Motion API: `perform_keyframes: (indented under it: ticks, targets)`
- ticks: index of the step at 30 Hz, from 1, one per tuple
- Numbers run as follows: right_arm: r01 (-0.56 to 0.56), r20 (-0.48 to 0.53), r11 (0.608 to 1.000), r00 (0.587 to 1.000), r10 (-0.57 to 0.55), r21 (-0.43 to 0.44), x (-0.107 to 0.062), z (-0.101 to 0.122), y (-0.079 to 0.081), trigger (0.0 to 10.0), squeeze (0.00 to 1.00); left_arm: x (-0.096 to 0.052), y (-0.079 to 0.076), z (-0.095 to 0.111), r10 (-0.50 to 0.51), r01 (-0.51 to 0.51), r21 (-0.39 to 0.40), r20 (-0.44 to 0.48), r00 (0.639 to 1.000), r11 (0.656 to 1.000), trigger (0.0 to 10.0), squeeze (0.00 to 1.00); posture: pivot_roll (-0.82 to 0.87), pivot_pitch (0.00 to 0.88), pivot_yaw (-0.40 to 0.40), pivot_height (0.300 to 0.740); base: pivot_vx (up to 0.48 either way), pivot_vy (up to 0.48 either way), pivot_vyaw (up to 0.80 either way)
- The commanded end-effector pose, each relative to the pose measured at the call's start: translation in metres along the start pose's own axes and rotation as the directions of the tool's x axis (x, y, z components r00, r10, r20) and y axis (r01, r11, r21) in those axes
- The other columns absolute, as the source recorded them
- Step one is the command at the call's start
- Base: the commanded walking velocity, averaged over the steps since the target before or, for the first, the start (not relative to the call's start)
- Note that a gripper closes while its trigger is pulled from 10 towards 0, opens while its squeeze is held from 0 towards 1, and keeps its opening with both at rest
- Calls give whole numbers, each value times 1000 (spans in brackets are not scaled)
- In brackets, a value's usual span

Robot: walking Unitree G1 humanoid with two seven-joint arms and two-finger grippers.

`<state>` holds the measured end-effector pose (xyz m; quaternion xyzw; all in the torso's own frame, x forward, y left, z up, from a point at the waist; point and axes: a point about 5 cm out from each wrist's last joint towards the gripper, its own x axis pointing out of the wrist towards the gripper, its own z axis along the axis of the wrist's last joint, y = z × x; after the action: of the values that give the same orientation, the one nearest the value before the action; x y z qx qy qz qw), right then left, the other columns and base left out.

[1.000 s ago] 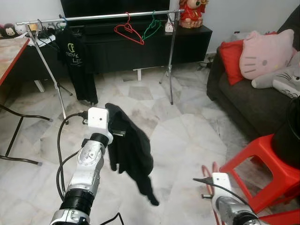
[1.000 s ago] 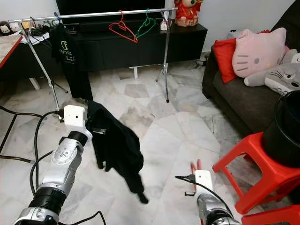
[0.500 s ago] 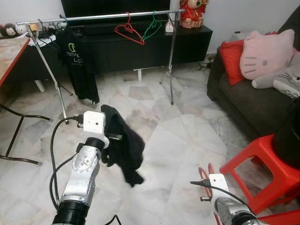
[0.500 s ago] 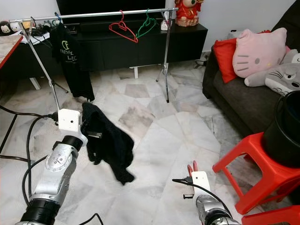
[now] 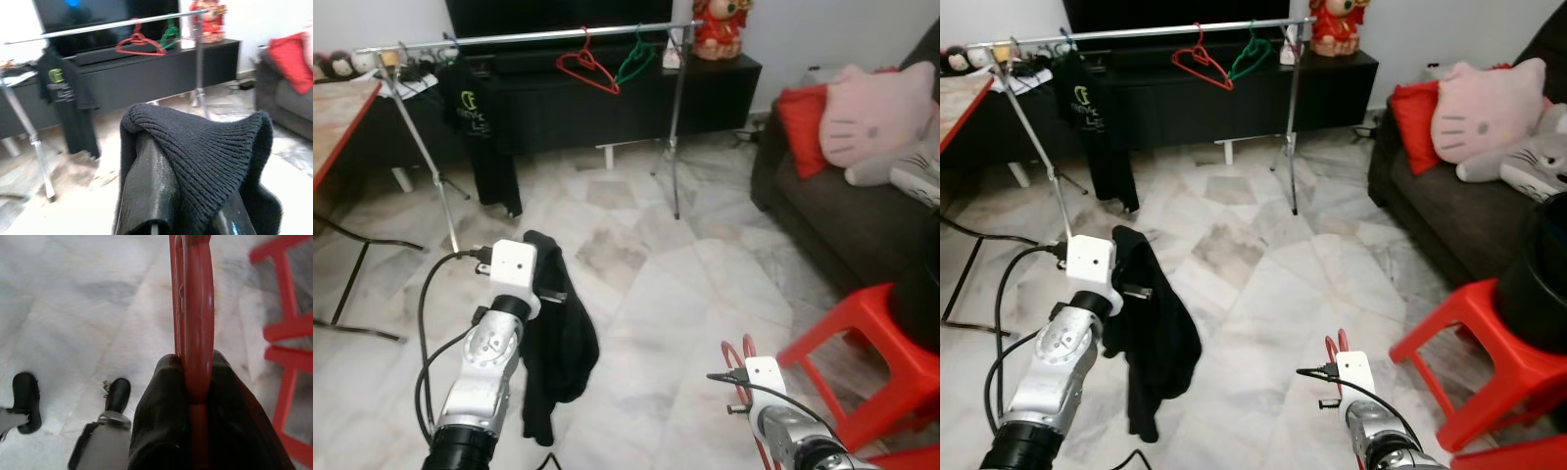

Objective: Hang hanger

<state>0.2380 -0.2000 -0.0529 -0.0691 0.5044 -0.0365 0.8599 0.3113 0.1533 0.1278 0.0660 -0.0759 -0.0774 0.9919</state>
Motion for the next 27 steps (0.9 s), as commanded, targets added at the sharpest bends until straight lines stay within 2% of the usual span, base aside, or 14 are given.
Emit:
perform_keyframes:
  ticks: [1,10,27]
  targets:
    - [-23,20,1000,1000,23,-2,0,5,10,10000,0,3,10,9,33,-34,20,32,999,999,10000,0,27,0,-25,740,0,330,0]
    - [-5,26,999,1000,3,50,0,8,9,10000,0,5,11,9,37,-38,21,25,999,999,10000,0,29,0,-26,740,0,341,0]
    - [11,38,999,999,-12,33,-1,12,6,10000,0,7,8,9,22,-22,22,16,1000,1000,10000,0,22,0,-25,740,0,362,0]
